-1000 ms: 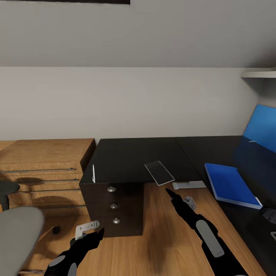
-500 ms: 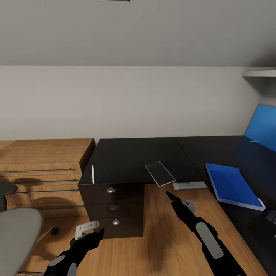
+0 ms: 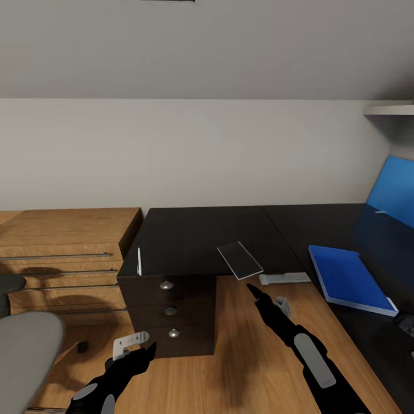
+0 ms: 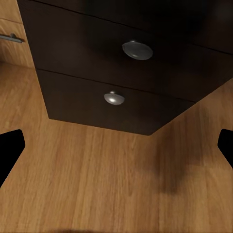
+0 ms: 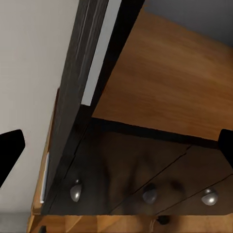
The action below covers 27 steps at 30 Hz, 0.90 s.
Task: In the bedroom, organize the workspace by keeping the computer under the desk, ensuring the monitor is on the desk, placing the keyboard on the desk next to the monitor, placing the mouse on the desk next to the keyboard, moving the folder from the swivel chair onto the desk next to the mouse, stacking the notebook on top of the folder with the pen on top of the notebook, and positioning the swivel chair next to the desk.
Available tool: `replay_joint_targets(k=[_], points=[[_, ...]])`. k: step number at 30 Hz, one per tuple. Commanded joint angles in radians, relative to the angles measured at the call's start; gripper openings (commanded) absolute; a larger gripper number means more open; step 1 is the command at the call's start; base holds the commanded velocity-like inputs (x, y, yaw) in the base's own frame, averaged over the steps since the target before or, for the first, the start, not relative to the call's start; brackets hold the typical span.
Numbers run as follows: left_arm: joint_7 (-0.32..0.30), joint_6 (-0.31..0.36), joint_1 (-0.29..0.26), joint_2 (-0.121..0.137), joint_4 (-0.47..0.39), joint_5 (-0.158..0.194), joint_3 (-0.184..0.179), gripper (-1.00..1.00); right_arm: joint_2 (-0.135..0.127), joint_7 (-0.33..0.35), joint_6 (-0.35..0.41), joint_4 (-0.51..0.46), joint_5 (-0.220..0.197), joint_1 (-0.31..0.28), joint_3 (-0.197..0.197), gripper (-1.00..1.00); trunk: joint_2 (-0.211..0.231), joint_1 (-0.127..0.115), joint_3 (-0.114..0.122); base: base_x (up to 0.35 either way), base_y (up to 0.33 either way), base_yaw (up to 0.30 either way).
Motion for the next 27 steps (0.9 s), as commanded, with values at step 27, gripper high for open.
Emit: replay_joint_targets(k=[27], points=[[0.001,0.003,0.0,-0.001,0.013,0.009,0.002,1.0,-0.007,0.008,0.005,0.0,-0.005,0.0,0.0,1.0,0.042,-0.023,0.018,0.051,0.0,0.0]])
